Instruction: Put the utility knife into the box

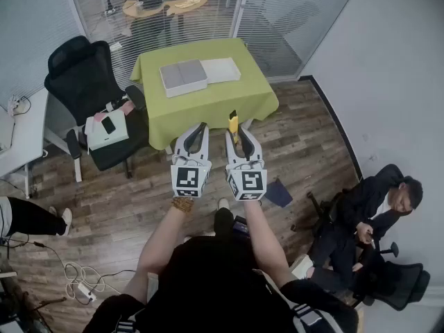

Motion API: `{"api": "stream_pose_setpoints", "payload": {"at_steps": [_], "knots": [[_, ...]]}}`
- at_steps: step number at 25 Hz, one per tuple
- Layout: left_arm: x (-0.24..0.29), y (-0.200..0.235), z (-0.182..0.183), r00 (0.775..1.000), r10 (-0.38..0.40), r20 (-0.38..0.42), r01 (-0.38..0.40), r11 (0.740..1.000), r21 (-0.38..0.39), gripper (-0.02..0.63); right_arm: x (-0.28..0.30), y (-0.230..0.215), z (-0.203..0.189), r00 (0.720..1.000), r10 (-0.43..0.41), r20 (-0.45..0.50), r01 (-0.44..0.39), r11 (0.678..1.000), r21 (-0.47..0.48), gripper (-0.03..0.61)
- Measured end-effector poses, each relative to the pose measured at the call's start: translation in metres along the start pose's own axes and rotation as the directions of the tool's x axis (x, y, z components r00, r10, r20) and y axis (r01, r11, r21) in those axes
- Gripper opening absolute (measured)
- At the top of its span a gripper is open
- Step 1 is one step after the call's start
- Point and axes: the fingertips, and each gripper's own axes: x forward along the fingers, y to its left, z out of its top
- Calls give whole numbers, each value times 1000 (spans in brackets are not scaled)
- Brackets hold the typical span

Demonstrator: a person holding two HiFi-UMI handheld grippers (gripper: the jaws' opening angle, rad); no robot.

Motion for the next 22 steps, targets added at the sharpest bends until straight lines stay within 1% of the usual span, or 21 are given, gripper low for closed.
{"api": "stream_pose_setpoints", "payload": {"at_steps": [2, 9, 17, 22], "knots": [[6, -3, -1, 1000, -1, -3, 1, 1000, 0, 18, 3, -8, 1, 1000, -2, 2, 2, 1000, 20, 109], [44, -17, -11, 1000, -3, -17, 3, 1000, 6, 18, 22, -51, -7, 1000, -12, -7, 12, 999, 45, 109], [115, -44, -21, 1000, 8, -25, -7, 1000, 16, 18, 52, -119, -15, 1000, 8, -4, -8, 999, 51, 109], [159, -62, -33, 999, 17, -37, -15, 999, 39, 18, 66, -170, -25, 1000, 13, 2, -13, 998, 69, 109]]}}
